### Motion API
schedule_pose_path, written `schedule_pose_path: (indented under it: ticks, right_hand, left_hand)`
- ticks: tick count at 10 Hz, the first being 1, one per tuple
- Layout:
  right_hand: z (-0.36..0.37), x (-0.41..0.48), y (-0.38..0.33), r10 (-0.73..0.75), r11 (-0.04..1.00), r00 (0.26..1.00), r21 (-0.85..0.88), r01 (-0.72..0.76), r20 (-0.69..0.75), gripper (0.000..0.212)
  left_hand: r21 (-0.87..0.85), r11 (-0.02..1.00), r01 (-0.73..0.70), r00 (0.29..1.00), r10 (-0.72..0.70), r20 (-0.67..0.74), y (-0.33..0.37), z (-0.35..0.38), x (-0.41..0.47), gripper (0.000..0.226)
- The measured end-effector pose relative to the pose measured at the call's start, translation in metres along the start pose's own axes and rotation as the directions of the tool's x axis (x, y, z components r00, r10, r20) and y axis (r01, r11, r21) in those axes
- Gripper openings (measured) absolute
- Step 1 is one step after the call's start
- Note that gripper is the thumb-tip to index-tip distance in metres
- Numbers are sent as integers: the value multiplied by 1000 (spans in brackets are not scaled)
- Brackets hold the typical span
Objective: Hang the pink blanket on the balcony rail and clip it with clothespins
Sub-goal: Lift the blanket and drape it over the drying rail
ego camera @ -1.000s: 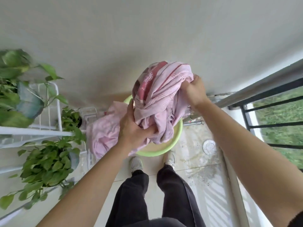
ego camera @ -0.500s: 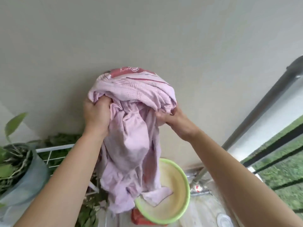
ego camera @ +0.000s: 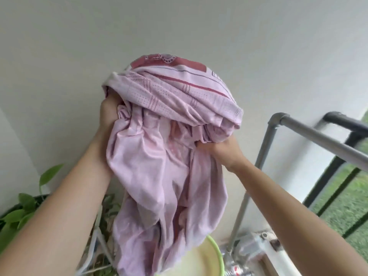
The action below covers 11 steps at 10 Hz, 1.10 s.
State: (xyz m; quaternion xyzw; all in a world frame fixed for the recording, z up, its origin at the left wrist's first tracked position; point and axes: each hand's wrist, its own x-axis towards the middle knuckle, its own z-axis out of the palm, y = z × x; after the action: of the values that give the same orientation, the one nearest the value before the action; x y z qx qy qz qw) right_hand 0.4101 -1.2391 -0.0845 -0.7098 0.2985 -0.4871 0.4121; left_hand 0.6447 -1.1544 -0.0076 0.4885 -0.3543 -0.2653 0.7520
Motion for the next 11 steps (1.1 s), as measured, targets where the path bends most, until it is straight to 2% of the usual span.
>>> schedule_pose_path:
  ticks: [1,2,3,4,5,6,7,8,9,10,11]
  right_hand:
    - [-50,-7,-21,-52,980,964,-201,-2,-262,53]
    - [-91,-24,-45,-64,933,943,-355,-60,-327,46]
    - [-126,-45,-70,-13,887,968,-450,-103,-249,28]
    - [-156,-64,-80,158,888,984,-423,-179,-85,29]
    - [-166,-76,-79,96,968,967,-247,-36,237,46]
    - [-160,-89,-81,80,992,811,35,-123,580,52]
    - [-142,-90,-79,43,993,843,69,-95,537,53]
    - [-123,-79,-79,27,995,946,85,-58,324,53]
    - [-123,-56,-80,35,999,979,3,-37,203,59]
    - [-139,-27,-77,104,934,994,-347,-82,45,78]
    - [-154,2,-75,148,763,987,-626,-158,-70,73]
  left_hand:
    - [317,941,-117,987,76,139,25,-5,-17,16]
    - [557,811,-181,949,-4,315,35,4,-46,36]
    - [650,724,-230,902,-93,422,38,23,-94,52]
    - [656,730,-192,927,-84,365,31,24,-110,23]
    - [590,799,-118,990,47,134,39,30,-116,24]
    - [330,944,-23,999,7,48,56,47,-118,15]
    - [234,956,177,958,-222,183,61,63,-132,30]
    - [110,935,337,896,-354,268,43,76,-153,39]
    - [332,857,395,809,-495,316,17,80,-156,27]
    - [511,772,379,720,-592,361,16,78,-137,49]
    - [439,820,368,820,-509,264,27,67,-87,40]
